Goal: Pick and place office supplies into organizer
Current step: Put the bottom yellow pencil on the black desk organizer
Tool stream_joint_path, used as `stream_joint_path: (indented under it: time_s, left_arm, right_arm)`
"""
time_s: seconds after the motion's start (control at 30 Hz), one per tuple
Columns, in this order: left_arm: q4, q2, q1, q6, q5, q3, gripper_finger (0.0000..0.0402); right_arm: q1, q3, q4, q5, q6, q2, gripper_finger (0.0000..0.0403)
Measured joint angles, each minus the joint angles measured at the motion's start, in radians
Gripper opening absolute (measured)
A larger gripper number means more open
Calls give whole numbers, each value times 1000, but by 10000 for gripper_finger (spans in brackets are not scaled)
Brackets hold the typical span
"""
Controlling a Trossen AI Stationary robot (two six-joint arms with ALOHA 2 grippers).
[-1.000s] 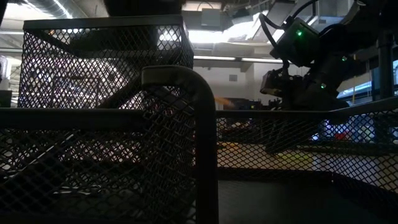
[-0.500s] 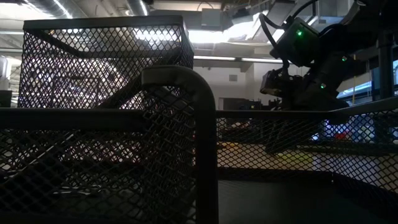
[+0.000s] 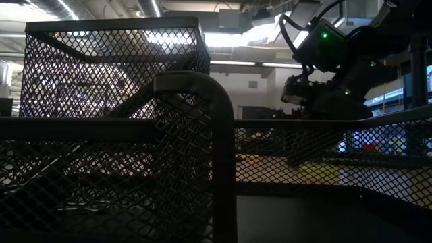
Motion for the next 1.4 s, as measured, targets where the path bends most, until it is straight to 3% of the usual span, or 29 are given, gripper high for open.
stream_joint_path:
  time_s: [0.5,0.97,1.17,1.4]
  left_arm:
    - [-22,7,-20,1,30,-45,16]
    - [38,103,0,183,-39,-46,17]
    - [79,102,1,263,-43,-46,17]
    - [218,114,6,428,-21,-46,17]
  right_arm:
    - [0,0,45,0,27,0,175]
    - [0,1,48,3,24,-1,175]
    - [0,1,49,97,19,-1,174]
    - [0,2,49,115,8,-2,174]
